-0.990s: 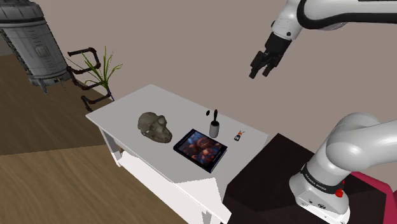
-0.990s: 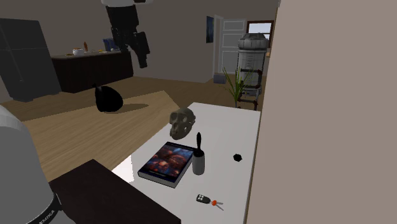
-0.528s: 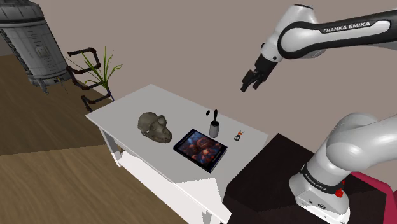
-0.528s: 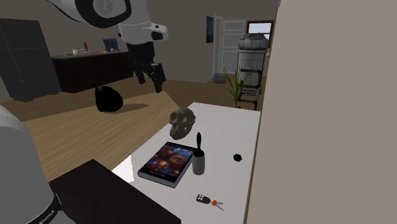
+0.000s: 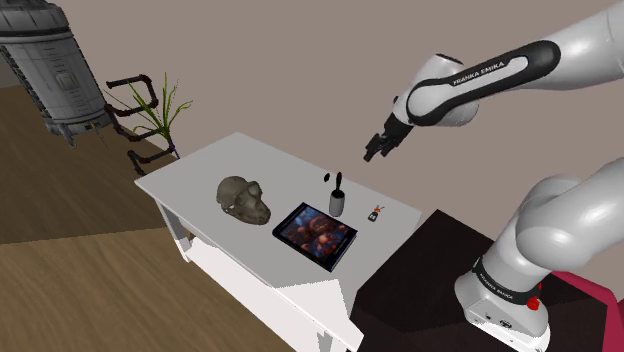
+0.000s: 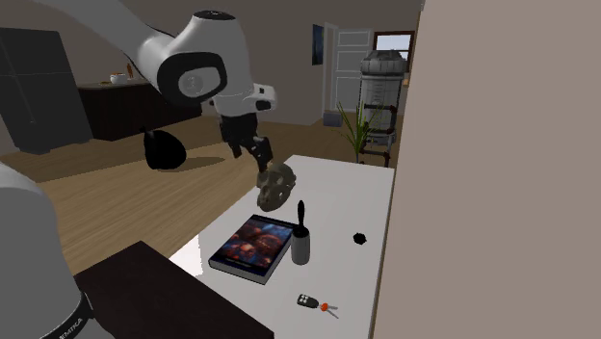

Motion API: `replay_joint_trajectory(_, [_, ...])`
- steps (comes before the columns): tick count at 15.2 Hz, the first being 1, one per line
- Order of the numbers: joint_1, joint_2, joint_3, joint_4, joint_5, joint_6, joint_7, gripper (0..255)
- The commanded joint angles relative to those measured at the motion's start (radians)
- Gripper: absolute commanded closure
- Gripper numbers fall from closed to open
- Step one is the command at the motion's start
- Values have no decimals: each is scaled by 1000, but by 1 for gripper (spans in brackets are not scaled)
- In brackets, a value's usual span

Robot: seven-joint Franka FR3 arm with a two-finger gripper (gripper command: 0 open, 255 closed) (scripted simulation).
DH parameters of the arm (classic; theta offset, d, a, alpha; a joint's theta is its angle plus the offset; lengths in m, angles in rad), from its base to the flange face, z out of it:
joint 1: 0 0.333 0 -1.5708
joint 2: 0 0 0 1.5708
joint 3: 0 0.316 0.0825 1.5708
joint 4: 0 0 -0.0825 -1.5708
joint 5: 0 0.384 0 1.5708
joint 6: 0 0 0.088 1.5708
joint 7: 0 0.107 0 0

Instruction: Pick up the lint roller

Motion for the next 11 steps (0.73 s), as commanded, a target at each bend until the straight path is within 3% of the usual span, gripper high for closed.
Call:
replay_joint_trajectory(1, [35, 74, -44, -12, 51, 100, -72, 0])
replay_joint_trajectory(3, [98, 164, -100, 1, 136, 186, -163, 0])
replay_joint_trajectory(5, [182, 259, -169, 28, 276, 258, -296, 0])
replay_joint_trajectory(8, [311, 418, -261, 108, 622, 310, -602, 0])
replay_joint_trajectory(9, [326, 475, -267, 145, 751, 308, -716, 0])
replay_joint_trajectory(11, [308, 583, -242, 220, 970, 292, -913, 0])
